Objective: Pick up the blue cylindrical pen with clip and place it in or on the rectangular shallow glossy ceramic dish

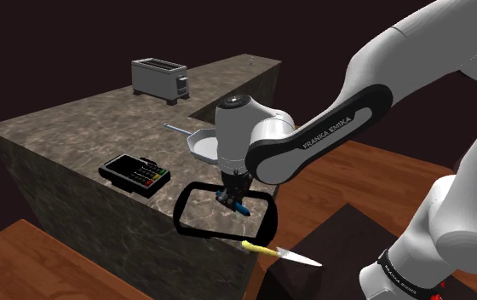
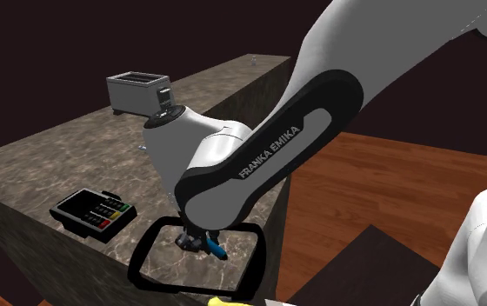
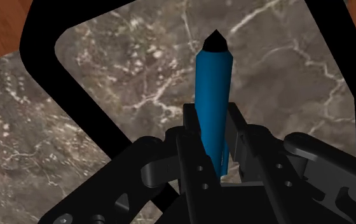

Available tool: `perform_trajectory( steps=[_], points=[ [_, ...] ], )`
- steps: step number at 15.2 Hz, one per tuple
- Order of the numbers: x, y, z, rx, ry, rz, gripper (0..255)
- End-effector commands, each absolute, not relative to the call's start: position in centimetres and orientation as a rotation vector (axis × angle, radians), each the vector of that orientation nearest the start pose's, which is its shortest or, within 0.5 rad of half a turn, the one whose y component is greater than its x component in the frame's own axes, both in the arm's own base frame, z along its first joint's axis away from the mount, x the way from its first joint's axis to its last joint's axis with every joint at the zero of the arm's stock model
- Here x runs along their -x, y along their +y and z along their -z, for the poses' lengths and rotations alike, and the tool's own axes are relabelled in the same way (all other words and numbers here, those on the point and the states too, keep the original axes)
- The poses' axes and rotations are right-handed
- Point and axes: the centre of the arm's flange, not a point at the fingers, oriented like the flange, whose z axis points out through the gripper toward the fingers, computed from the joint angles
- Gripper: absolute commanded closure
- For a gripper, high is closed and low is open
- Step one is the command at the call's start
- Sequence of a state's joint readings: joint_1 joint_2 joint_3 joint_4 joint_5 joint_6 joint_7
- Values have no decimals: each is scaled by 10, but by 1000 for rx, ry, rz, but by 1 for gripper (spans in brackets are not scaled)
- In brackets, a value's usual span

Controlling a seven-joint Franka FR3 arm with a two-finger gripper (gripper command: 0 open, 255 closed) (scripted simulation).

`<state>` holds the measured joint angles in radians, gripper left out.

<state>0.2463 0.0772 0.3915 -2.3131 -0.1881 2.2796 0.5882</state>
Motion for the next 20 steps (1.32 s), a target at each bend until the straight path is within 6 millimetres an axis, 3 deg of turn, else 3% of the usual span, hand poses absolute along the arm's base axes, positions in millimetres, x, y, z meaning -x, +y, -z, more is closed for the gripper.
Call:
perform_trajectory(
  steps=[1,2,3,8,12,20],
  points=[
    [-408,297,-304,3274,-296,-37,255],
    [-408,297,-304,3274,-296,-37,255],
    [-408,297,-304,3274,-296,-37,0],
    [-408,297,-304,3274,-296,-37,0],
    [-409,305,-354,3274,-296,-37,0],
    [-409,305,-354,3274,-296,-37,0]
  ],
)
